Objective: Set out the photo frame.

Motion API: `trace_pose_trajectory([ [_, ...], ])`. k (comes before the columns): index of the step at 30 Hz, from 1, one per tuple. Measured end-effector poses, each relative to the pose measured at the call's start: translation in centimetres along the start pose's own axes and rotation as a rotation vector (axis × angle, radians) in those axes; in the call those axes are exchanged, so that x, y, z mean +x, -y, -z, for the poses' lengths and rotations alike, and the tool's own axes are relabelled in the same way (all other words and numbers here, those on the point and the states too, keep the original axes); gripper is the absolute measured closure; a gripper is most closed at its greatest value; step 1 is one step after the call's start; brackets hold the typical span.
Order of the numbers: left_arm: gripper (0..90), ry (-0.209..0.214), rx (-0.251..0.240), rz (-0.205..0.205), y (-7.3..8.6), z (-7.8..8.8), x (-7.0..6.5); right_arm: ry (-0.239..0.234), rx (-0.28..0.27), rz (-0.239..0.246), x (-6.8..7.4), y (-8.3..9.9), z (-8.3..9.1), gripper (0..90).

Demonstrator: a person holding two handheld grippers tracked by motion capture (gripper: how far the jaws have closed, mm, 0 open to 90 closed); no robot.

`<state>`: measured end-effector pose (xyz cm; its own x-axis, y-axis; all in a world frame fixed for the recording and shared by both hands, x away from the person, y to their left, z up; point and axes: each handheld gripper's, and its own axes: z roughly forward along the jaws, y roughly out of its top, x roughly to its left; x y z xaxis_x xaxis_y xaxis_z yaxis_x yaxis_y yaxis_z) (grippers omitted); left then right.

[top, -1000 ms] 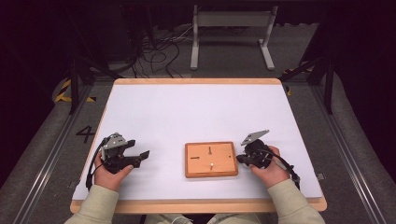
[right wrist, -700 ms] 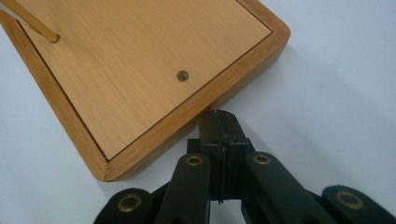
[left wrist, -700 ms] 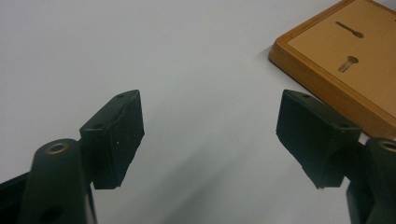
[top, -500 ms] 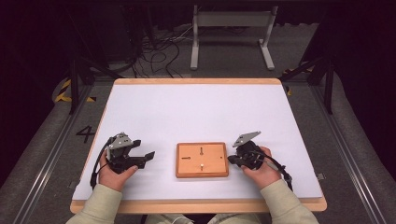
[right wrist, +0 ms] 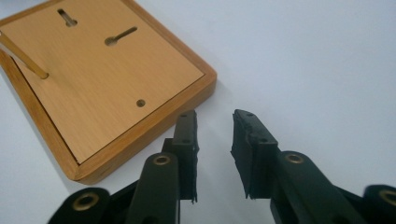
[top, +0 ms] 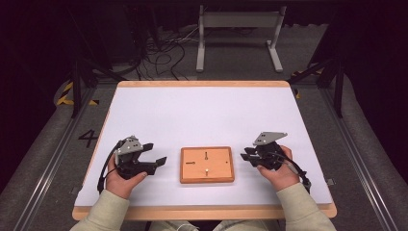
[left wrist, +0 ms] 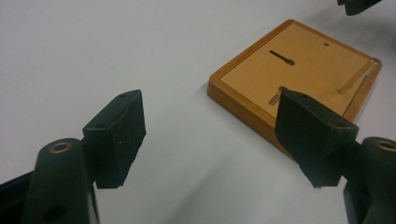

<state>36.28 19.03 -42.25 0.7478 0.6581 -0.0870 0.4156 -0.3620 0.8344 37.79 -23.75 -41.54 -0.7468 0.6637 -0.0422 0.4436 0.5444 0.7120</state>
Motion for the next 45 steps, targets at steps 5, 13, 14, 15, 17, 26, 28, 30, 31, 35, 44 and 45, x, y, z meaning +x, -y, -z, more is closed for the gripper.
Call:
trace_pose_trajectory([
  [5, 27.7, 0.020, -0.009, -0.029, -0.8, -0.3, -1.1, 0.019, -0.020, -0.020, -0.8, 0.3, 0.8, 64.8],
  [13, 33.4, 0.076, -0.015, -0.067, -1.9, -1.2, -2.4, 0.052, -0.042, 0.000, -1.0, 0.6, 1.2, 63.7],
  [14, 33.5, 0.080, -0.014, -0.070, -2.0, -1.4, -2.5, 0.047, -0.043, -0.005, -1.0, 0.6, 1.3, 65.2],
  [15, 33.5, 0.086, -0.016, -0.073, -2.2, -1.5, -2.7, 0.031, -0.041, -0.016, -1.0, 0.6, 1.3, 65.4],
  [17, 33.6, 0.100, -0.015, -0.068, -2.4, -1.8, -3.0, 0.044, -0.044, -0.010, -1.1, 0.7, 1.5, 64.3],
  [26, 33.5, 0.182, -0.010, -0.086, -3.2, -3.0, -4.1, 0.014, -0.058, -0.071, -1.6, 1.0, 1.9, 63.3],
  [28, 33.7, 0.192, -0.012, -0.086, -3.3, -3.2, -4.3, 0.007, -0.052, -0.080, -1.6, 1.0, 1.9, 63.3],
  [30, 35.5, 0.222, -0.015, -0.088, -3.5, -3.5, -4.6, 0.008, -0.048, -0.090, -1.7, 1.0, 1.9, 62.3],
  [31, 35.5, 0.234, -0.018, -0.091, -3.6, -3.6, -4.9, 0.006, -0.046, -0.093, -1.7, 1.0, 1.9, 61.8],
  [35, 36.5, 0.270, -0.021, -0.095, -3.8, -4.4, -5.4, 0.003, -0.044, -0.099, -1.8, 1.0, 1.9, 60.1],
  [44, 35.7, 0.322, -0.024, -0.117, -4.1, -5.8, -6.7, 0.002, -0.051, -0.103, -1.8, 1.0, 2.0, 59.7],
  [45, 36.0, 0.325, -0.015, -0.126, -4.1, -6.0, -6.8, 0.002, -0.051, -0.103, -1.8, 1.0, 2.0, 59.6],
])
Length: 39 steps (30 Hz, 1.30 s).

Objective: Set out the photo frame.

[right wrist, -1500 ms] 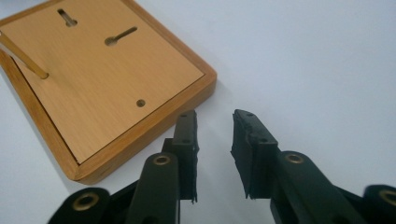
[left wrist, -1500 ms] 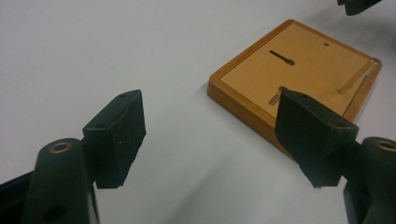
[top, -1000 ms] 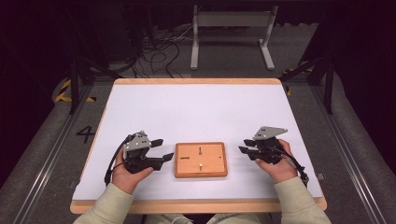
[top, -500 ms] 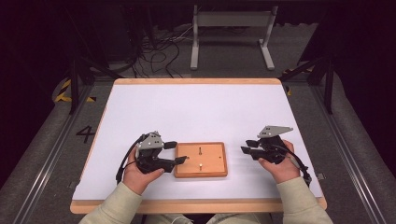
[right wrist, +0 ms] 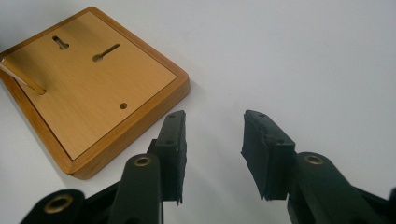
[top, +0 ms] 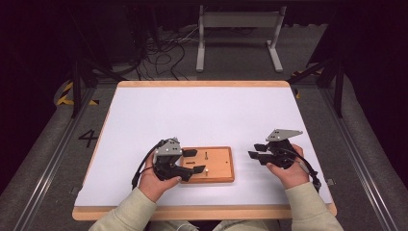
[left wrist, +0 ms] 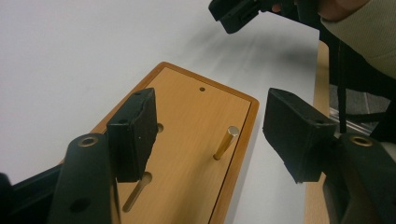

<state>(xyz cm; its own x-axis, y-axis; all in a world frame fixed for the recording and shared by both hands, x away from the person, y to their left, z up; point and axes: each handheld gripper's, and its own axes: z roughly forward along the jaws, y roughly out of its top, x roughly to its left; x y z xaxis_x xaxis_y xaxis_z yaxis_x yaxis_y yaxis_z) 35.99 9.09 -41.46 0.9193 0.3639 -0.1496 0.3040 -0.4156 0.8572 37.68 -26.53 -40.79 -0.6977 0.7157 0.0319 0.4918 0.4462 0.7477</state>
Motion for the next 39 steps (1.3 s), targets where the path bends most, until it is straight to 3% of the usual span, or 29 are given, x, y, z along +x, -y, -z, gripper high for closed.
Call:
trace_pose_trajectory([
  [7, 45.0, 0.038, 0.026, -0.019, 0.7, -1.6, -0.1, -0.003, 0.003, 0.003, 0.0, 0.1, -0.1, 59.2],
  [10, 46.5, 0.041, 0.047, -0.004, 1.2, -2.3, 0.1, -0.007, 0.005, 0.003, 0.1, 0.2, -0.1, 59.3],
  [13, 49.4, 0.029, 0.098, -0.012, 1.7, -3.1, 0.1, -0.007, 0.006, 0.006, 0.1, 0.2, -0.2, 59.3],
  [18, 53.2, 0.035, 0.108, -0.020, 1.9, -3.7, -0.1, -0.010, 0.009, 0.007, 0.1, 0.2, -0.3, 59.3],
  [22, 67.4, 0.001, 0.118, -0.069, 1.8, -4.3, -0.4, -0.014, 0.013, 0.009, 0.1, 0.2, -0.4, 59.5],
  [25, 82.4, 0.014, 0.112, -0.097, 1.8, -4.4, -0.7, -0.015, 0.012, 0.015, 0.2, 0.2, -0.4, 59.7],
  [27, 83.3, -0.006, 0.117, -0.132, 1.7, -4.4, -0.9, -0.016, 0.012, 0.017, 0.2, 0.2, -0.4, 59.8],
  [34, 83.6, -0.013, 0.107, -0.157, 1.9, -4.4, -1.1, -0.020, 0.014, 0.016, 0.3, 0.2, -0.5, 60.6],
  [39, 83.6, -0.055, 0.116, -0.255, 2.0, -4.4, -1.7, -0.028, 0.017, 0.004, 0.3, 0.2, -0.5, 59.6],
])
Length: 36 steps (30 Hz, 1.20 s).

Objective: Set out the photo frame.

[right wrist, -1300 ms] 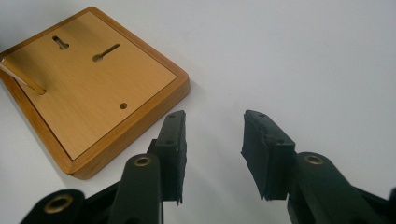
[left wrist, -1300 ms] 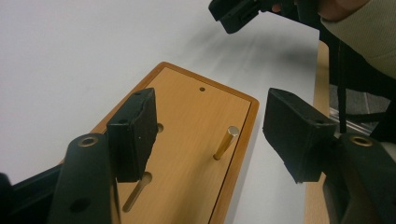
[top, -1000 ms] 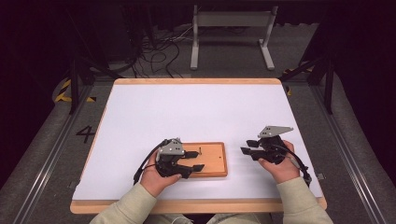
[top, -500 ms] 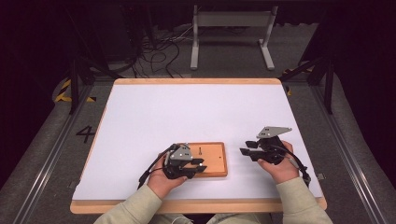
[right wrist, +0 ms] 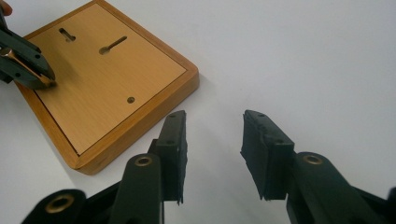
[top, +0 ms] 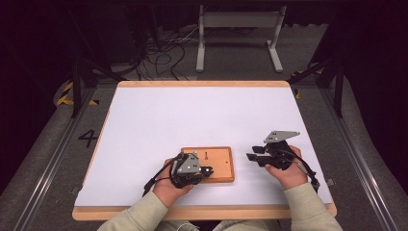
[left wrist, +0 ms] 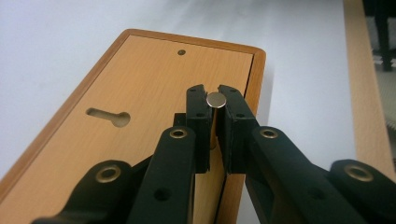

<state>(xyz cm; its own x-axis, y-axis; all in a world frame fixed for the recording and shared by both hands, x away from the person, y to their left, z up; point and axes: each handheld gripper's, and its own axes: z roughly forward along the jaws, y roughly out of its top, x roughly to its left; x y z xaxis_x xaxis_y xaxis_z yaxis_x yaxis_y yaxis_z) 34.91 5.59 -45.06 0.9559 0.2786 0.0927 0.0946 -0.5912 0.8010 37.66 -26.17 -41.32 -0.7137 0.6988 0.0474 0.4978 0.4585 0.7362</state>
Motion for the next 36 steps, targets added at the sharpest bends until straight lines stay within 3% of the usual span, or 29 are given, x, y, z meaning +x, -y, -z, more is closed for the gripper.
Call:
trace_pose_trajectory([
  [4, 83.4, -0.028, 0.011, -0.048, 0.0, 0.1, -0.4, 0.001, -0.017, 0.004, 0.1, -0.1, 0.1, 57.9],
  [8, 83.1, -0.066, 0.008, -0.139, 0.0, 0.1, -1.0, -0.004, -0.026, 0.009, 0.2, -0.3, 0.1, 57.0],
  [13, 83.2, -0.100, 0.005, -0.207, 0.1, 0.2, -1.7, -0.013, -0.038, 0.024, 0.5, -0.7, 0.0, 56.1],
  [17, 83.2, -0.137, 0.003, -0.260, 0.2, 0.2, -2.4, -0.031, -0.026, -0.026, 0.6, -1.0, 0.0, 48.7],
  [18, 83.3, -0.151, 0.001, -0.272, 0.3, 0.3, -2.7, -0.053, -0.027, -0.074, 0.7, -1.2, -0.2, 45.5],
  [22, 83.3, -0.169, -0.005, -0.292, 0.5, 0.2, -3.0, -0.089, -0.027, -0.134, 0.7, -1.6, -0.7, 38.0],
  [28, 83.6, -0.186, -0.016, -0.315, 0.8, 0.3, -3.4, -0.156, 0.052, -0.153, 1.1, -2.0, -2.4, 30.3],
  [36, 83.9, -0.217, -0.012, -0.332, 1.0, 0.2, -4.1, -0.205, 0.090, -0.166, 1.2, -3.0, -4.3, 25.7],
])
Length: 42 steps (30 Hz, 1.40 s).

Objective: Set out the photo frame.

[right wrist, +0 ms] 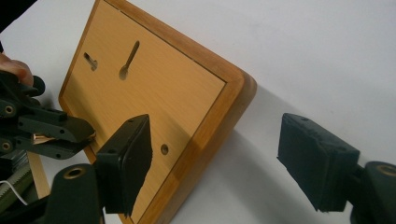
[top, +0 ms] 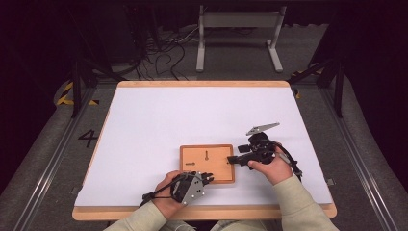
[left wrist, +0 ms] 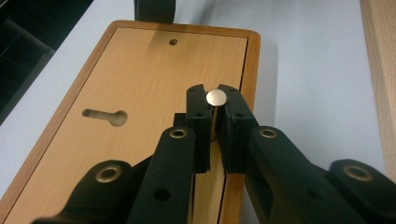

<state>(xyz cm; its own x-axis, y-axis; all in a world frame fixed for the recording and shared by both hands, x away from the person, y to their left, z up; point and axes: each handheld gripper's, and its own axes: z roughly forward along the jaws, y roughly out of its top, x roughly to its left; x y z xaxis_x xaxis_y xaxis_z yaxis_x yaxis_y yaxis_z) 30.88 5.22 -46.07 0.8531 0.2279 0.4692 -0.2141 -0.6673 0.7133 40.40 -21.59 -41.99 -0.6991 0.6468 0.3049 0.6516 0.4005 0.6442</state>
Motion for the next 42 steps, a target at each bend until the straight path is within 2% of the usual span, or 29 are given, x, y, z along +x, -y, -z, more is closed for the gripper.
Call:
trace_pose_trajectory([
  [6, 83.9, -0.001, -0.003, 0.005, 0.1, 0.0, -0.1, -0.038, 0.038, -0.003, 0.1, -0.5, -1.5, 25.9],
  [11, 83.9, 0.001, -0.009, 0.007, 0.2, -0.1, 0.0, -0.118, 0.090, -0.015, 0.1, -0.7, -3.3, 25.9],
  [12, 83.9, 0.001, -0.009, 0.007, 0.2, -0.1, 0.0, -0.118, 0.090, -0.015, 0.1, -0.7, -3.3, 25.9],
  [14, 83.9, 0.010, -0.009, 0.022, 0.3, -0.1, 0.1, -0.164, 0.105, -0.037, 0.0, -0.7, -3.9, 25.5],
  [21, 83.4, 0.040, -0.011, 0.060, 0.3, 0.0, 0.4, -0.202, 0.093, -0.041, -0.2, -0.6, -4.1, 27.7],
  [23, 78.7, 0.078, -0.002, 0.101, 0.4, 0.2, 0.6, -0.204, 0.091, -0.039, -0.2, -0.5, -4.1, 27.9],
  [25, 65.2, 0.116, -0.003, 0.165, 0.6, 0.6, 1.0, -0.205, 0.089, -0.035, -0.2, -0.5, -4.0, 28.3],
  [26, 61.5, 0.116, -0.003, 0.165, 0.6, 0.6, 1.0, -0.205, 0.089, -0.035, -0.2, -0.5, -4.0, 28.3],
  [28, 58.6, 0.142, -0.006, 0.231, 0.9, 1.3, 1.5, -0.205, 0.088, -0.026, -0.2, -0.5, -3.9, 29.6],
  [29, 55.3, 0.152, -0.018, 0.263, 1.1, 1.7, 1.8, -0.207, 0.082, -0.014, -0.1, -0.6, -3.7, 31.1],
  [30, 53.4, 0.154, -0.025, 0.269, 1.3, 2.0, 2.0, -0.206, 0.082, -0.009, -0.1, -0.6, -3.6, 31.6],
  [33, 47.3, 0.192, -0.076, 0.377, 2.3, 3.9, 3.2, -0.205, 0.075, 0.020, 0.1, -0.6, -3.2, 33.9],
  [34, 45.4, 0.192, -0.076, 0.377, 2.3, 3.9, 3.2, -0.205, 0.075, 0.020, 0.1, -0.6, -3.2, 33.9],
  [35, 44.5, 0.199, -0.102, 0.430, 2.7, 4.8, 3.8, -0.211, 0.069, 0.038, 0.1, -0.7, -2.9, 37.2],
  [38, 43.2, 0.173, -0.141, 0.480, 3.6, 6.2, 4.8, -0.221, 0.058, 0.060, 0.3, -0.7, -2.4, 40.8],
  [42, 43.3, 0.124, -0.155, 0.519, 4.8, 7.6, 5.7, -0.222, 0.045, 0.095, 0.6, -0.7, -1.9, 43.6],
])
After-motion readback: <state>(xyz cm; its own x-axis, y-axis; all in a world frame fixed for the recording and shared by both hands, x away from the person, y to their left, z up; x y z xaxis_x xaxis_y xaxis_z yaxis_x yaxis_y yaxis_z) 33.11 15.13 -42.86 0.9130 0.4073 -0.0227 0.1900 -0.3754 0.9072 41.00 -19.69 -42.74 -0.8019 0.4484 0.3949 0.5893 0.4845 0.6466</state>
